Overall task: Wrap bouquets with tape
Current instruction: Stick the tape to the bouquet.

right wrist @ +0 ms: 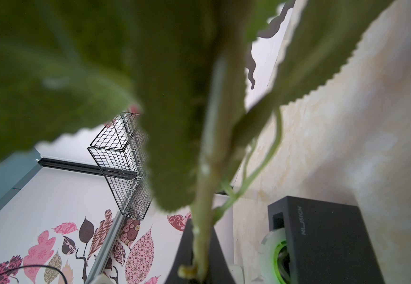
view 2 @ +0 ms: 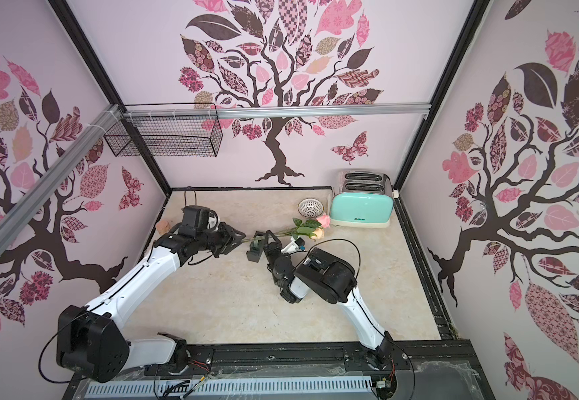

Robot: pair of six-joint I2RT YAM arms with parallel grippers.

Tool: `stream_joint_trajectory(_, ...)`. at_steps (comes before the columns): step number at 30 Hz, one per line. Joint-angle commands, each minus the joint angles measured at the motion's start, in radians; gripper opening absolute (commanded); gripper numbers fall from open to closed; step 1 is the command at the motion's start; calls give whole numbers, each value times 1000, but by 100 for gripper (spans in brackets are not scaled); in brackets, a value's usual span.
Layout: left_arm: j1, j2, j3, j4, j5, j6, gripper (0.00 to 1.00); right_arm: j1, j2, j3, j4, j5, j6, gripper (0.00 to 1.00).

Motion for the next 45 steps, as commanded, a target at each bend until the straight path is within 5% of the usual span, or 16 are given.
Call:
stream_joint_trajectory(1,5,23,97,-140,-140,370,31,5,21,2,79,-9,-15,0)
stream_joint_trajectory(9,-1,9,42,-58,-192,721,38,5,6,-7,59,-22,-38,0)
stream_joint_trajectory(17,-8,38,52,-70,-282,894,48,5,-1,-14,60,-39,-36,0)
stream_joint_trajectory(26,-9,56,0,23,-155,1021,53,5,-1,-15,56,-54,-28,0)
stream_joint_trajectory(30,-5,136,77,-37,-120,1001,37,4,-2,-20,53,-58,-22,0)
stream_joint_trajectory(34,-2,187,134,-87,-44,1004,0,-1,-13,-39,56,-52,-29,0)
stream_joint_trajectory(45,-9,302,282,-277,34,937,0,-2,-11,-30,60,-71,-65,0)
